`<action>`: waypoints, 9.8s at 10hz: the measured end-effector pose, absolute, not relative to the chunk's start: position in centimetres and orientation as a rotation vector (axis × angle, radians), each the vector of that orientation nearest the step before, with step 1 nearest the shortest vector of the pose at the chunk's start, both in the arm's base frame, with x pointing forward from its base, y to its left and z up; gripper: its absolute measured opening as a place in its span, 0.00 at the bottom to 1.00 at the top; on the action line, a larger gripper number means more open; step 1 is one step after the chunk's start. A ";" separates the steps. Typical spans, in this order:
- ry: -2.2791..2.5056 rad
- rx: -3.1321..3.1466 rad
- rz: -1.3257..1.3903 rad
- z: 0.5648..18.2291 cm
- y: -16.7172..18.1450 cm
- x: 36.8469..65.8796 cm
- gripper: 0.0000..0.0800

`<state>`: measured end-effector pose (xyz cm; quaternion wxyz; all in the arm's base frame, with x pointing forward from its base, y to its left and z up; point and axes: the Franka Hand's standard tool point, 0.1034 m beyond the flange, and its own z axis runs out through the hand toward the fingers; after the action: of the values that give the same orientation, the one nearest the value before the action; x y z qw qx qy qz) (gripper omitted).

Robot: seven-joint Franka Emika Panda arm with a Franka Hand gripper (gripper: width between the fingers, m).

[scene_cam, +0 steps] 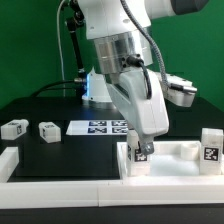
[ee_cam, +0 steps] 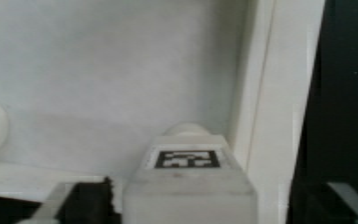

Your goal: Assemble square table

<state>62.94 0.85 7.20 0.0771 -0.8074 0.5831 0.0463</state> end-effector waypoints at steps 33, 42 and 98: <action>2.489 -1.682 0.196 6.6 -0.5 62.5 0.80; 2.435 -1.691 0.209 10.5 1.6 62.2 0.81; 1.215 -2.801 -0.074 1.4 -4.9 48.1 0.07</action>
Offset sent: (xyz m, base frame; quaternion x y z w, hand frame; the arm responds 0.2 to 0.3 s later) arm 0.0000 0.0000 0.0000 0.0000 0.0000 -0.1938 0.9810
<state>48.09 -4.88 1.43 0.0438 -0.9163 0.3974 -0.0241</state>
